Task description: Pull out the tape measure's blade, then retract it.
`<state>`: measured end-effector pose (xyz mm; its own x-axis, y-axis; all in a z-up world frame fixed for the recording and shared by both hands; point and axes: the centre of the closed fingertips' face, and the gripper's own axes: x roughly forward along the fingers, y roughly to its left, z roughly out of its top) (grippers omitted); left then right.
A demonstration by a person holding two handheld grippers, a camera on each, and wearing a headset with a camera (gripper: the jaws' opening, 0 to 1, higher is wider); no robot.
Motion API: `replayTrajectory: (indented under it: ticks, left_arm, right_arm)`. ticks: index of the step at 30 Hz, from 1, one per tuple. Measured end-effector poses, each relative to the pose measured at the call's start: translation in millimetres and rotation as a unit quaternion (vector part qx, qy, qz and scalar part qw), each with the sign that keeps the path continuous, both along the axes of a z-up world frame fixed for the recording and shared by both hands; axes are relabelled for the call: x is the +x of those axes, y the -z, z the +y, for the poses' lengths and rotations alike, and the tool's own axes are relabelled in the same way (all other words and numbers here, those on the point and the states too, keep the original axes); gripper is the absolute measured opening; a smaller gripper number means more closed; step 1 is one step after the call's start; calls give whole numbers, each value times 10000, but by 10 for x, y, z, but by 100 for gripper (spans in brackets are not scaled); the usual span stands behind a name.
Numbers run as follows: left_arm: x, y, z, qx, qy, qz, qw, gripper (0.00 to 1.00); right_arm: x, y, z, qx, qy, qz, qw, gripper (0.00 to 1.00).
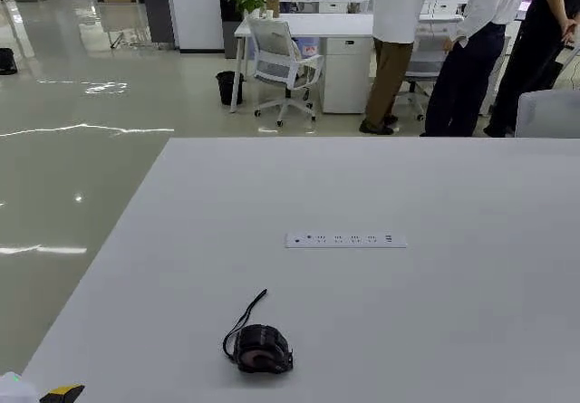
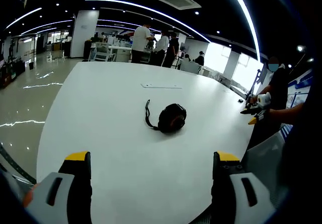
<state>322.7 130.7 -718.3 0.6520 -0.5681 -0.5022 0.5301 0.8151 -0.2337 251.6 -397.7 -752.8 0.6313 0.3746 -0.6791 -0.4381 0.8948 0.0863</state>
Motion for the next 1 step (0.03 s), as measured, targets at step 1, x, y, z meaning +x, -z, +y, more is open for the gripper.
replayTrajectory:
  ticks: [1]
  left_arm:
    - [-2, -1, -4, -6, 13, 3, 10000, 99]
  right_arm:
    - [-9, -19, 20, 14, 16, -7, 10000, 96]
